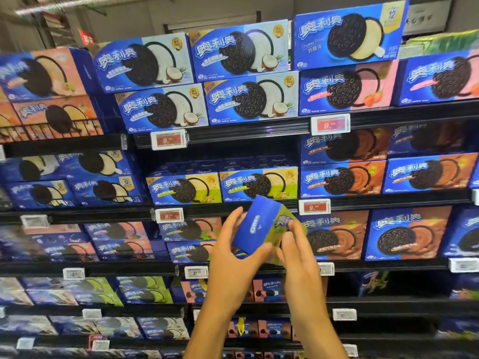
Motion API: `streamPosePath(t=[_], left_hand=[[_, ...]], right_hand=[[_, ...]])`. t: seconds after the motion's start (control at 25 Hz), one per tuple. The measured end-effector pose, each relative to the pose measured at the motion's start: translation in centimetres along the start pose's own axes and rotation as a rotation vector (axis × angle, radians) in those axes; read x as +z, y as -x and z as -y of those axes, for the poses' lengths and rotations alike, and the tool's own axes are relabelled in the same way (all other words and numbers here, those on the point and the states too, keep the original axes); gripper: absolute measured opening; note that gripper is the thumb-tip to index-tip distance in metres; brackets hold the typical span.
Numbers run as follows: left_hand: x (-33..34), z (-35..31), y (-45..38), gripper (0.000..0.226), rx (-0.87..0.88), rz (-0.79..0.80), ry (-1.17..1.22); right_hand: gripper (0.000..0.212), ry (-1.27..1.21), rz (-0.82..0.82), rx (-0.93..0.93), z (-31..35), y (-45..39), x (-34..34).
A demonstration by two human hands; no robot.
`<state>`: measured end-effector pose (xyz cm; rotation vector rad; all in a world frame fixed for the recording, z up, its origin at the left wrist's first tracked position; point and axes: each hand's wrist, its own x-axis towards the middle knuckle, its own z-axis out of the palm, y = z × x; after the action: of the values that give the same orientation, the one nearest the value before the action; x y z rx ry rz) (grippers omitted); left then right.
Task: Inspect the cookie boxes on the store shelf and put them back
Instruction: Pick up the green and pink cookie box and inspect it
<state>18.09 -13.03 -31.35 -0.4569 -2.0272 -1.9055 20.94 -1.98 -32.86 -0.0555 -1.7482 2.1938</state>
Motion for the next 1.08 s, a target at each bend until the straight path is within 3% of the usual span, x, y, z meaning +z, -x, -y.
streamPosePath(t=[0.16, 0.28, 0.4, 0.48, 0.56, 0.72, 0.8, 0.88, 0.96, 1.08], left_hand=[[0.2, -1.4, 0.7, 0.059, 0.032, 0.204, 0.125], [0.2, -2.0, 0.9, 0.043, 0.009, 0.263, 0.199], [-0.3, -2.1, 0.9, 0.036, -0.001, 0.301, 0.186], [-1.0, -1.9, 0.8, 0.031, 0.007, 0.216, 0.173], [-1.8, -1.0, 0.2, 0.023, -0.027, 0.022, 0.079], [-3.8, 1.6, -0.9, 0.027, -0.262, -0.256, 0.024], [-4.6, 2.5, -0.9, 0.05, -0.368, -0.279, 0.158], [-5.0, 3.4, -0.6, 0.064, -0.429, -0.19, 0.445], [-5.3, 3.9, -0.1, 0.049, -0.422, -0.072, 0.672], [-5.5, 3.7, 0.2, 0.039, -0.368, 0.021, 0.762]], right_hand=[[0.07, -0.198, -0.014, -0.001, 0.1, 0.3, -0.6], [0.042, -0.304, -0.064, -0.061, 0.3, 0.4, -1.1], [0.034, -0.391, -0.072, -0.031, 0.4, 0.3, -1.8], [0.033, -0.445, -0.077, -0.012, 0.4, 0.0, -2.4], [0.031, -0.534, -0.085, 0.01, 0.4, -0.3, -3.0], [0.034, -0.684, -0.048, 0.048, 0.5, -0.5, -4.2], [0.034, -0.721, -0.005, 0.083, 0.6, -0.5, -4.9], [0.048, -0.772, 0.043, 0.117, 0.5, -0.6, -5.4], [0.059, -0.804, 0.08, 0.142, 0.3, -0.7, -5.7], [0.057, -0.83, 0.089, 0.165, 0.0, -0.9, -6.1]])
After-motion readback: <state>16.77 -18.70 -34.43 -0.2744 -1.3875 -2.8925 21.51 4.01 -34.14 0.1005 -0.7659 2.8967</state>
